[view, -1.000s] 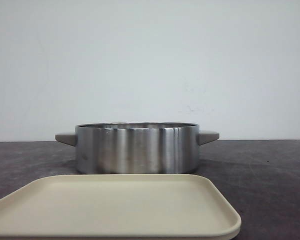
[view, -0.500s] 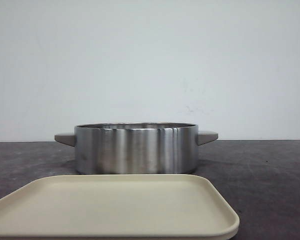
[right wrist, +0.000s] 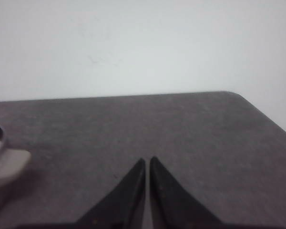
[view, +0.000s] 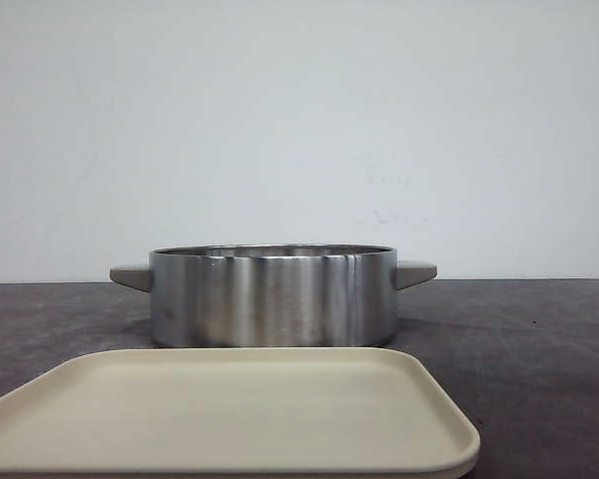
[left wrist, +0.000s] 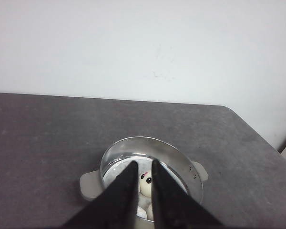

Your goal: Steam buns

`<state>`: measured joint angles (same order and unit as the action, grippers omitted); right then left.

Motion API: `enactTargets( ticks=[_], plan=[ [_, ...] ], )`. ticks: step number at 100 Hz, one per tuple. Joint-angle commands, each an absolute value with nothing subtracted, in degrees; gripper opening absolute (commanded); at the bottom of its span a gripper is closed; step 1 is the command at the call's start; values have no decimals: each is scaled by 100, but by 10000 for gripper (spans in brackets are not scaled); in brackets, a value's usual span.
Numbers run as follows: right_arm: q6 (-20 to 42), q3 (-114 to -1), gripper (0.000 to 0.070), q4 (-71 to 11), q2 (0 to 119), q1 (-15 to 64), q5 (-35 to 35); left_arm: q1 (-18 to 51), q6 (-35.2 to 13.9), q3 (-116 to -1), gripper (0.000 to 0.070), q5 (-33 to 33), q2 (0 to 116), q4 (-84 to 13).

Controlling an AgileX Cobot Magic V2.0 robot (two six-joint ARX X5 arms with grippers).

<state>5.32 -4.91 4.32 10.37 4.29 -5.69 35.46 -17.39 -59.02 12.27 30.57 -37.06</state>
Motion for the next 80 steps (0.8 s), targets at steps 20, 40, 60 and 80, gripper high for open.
enactTargets(
  ticks=[20, 40, 60, 80],
  plan=[
    [386, -62, 7, 34, 425, 366, -311, 3568, -1756, -5961, 0, 1262, 3065, -3638],
    [213, -67, 7, -980, -5, 360, -143, 3568, -1756, -5961, 0, 1262, 3065, -3638],
    [-1, -67, 8, -1011, 21, 351, -75, 3568, -1756, -5961, 0, 1262, 3065, -3638],
    [-3, -69, 8, -899, 21, 357, -86, 3570, -1756, -5961, 0, 1262, 3065, -3638]
  ],
)
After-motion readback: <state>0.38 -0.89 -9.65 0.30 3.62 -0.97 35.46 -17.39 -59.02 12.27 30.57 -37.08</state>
